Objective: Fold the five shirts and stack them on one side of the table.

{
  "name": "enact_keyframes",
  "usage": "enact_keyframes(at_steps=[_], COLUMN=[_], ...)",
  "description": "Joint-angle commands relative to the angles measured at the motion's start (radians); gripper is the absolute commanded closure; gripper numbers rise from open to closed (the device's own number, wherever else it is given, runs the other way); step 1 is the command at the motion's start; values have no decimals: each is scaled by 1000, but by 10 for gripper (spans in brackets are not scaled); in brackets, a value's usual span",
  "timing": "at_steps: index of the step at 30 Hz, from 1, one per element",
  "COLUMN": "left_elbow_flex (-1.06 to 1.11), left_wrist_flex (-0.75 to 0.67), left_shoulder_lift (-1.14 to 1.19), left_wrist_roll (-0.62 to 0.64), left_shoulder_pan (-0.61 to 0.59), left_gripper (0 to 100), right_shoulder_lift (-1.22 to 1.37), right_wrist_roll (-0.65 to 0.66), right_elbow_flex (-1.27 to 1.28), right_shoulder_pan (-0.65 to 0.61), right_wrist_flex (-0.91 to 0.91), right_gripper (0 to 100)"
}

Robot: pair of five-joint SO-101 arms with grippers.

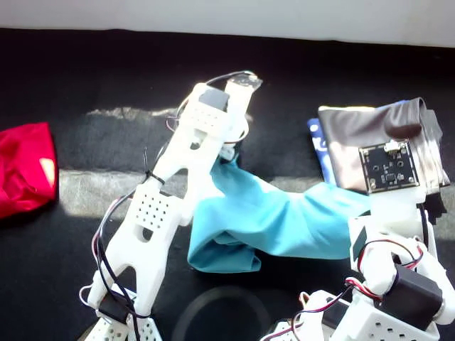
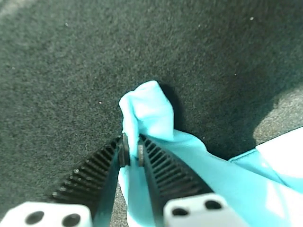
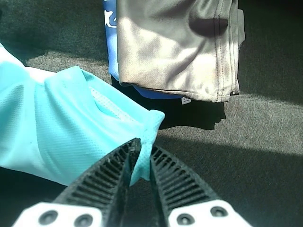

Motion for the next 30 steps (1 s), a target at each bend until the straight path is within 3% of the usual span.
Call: enact_keyframes(at_steps=[1,4,8,13,20,26,30], left_elbow_flex=[-30,-91,-283,-346,-206,18,47], left_wrist_flex=[-2,8,114,123,124,123,123], left_shoulder_lift=[-22,-25,-51,-183,-473,-780,-944], left_wrist_roll=[5,6,3,2,-55,-115,-160], left_shoulder_pan=[-12,-19,-61,-177,-295,-371,-409], left_gripper=[990,992,992,992,991,991,991], right_shoulder_lift=[-4,-4,-1,113,433,608,684], right_wrist_roll=[3,3,-55,-161,-256,-259,-259], right_elbow_flex=[5,33,67,38,-295,-664,-828], right_shoulder_pan=[7,5,2,-122,-200,-269,-338], right_wrist_flex=[-18,-35,-219,-437,-507,-506,-506], right_gripper=[992,992,992,992,992,992,992])
